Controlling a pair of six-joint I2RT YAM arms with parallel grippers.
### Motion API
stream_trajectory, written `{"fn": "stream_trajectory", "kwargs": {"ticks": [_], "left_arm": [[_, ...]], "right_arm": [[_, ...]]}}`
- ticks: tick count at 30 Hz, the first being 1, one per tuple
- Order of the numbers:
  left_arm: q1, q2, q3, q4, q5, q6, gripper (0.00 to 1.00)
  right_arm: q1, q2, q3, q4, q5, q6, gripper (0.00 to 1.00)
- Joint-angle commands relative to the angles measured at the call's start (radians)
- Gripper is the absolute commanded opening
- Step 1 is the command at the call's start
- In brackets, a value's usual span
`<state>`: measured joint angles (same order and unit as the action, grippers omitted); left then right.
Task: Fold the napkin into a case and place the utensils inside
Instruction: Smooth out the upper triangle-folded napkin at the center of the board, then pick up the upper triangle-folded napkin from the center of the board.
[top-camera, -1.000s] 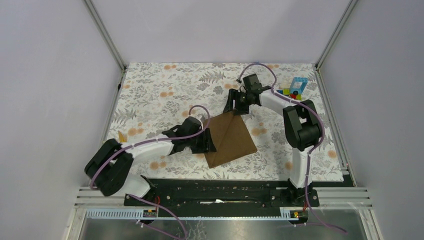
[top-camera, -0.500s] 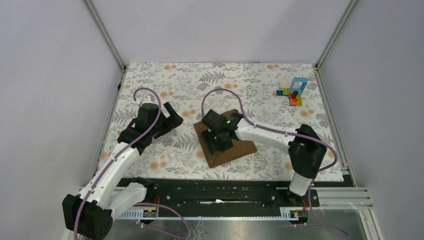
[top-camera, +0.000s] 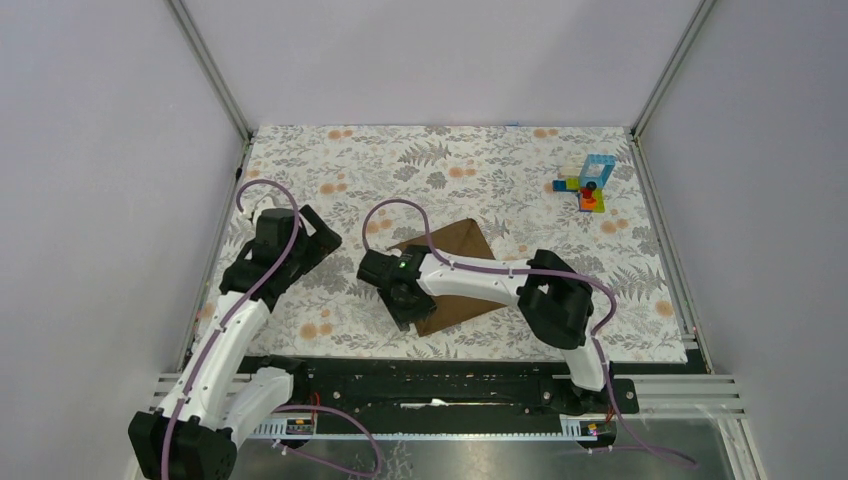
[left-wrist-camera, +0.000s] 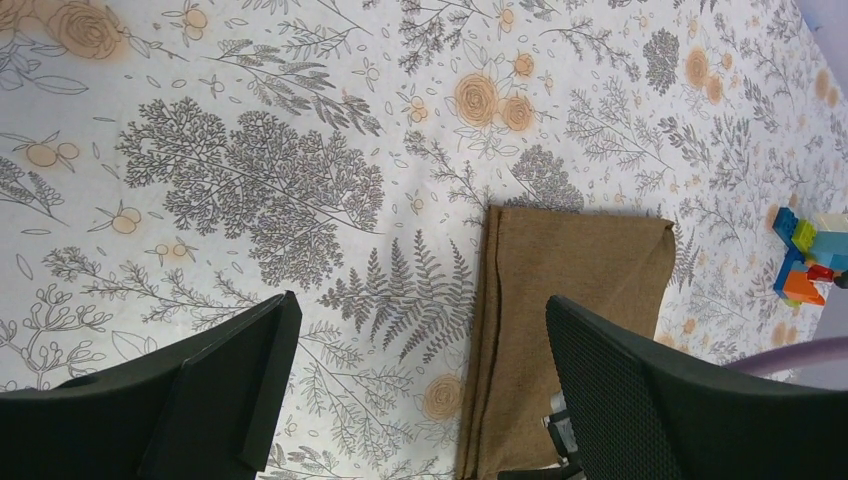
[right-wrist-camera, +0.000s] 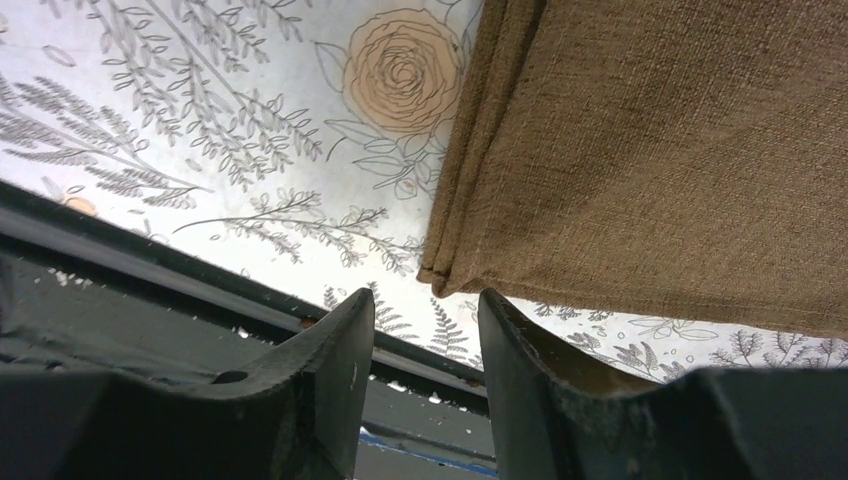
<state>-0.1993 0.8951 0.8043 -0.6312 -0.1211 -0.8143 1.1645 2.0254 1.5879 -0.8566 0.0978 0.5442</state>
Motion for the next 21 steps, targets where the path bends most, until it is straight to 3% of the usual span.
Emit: {"fn": "stream_trajectory", "kwargs": {"ticks": [1,15,21], "left_arm": [[0.018,-0.042,-0.021,0.019,-0.002,-0.008,0.99],[0.022,-0.049,-0.028,0.024,0.007,-0.002,0.99],[0.024,-0.053,-0.031,0.024,0.011,0.002,0.99]], "right_arm": [[0.001,0.023,0.038,-0.039,0.053,0.010,0.49],[0.003,0.062,0.020,0.003,0.058,-0.022,0.39],[0.003,0.071,-0.007,0.024,0.059,-0.029,0.43]]}}
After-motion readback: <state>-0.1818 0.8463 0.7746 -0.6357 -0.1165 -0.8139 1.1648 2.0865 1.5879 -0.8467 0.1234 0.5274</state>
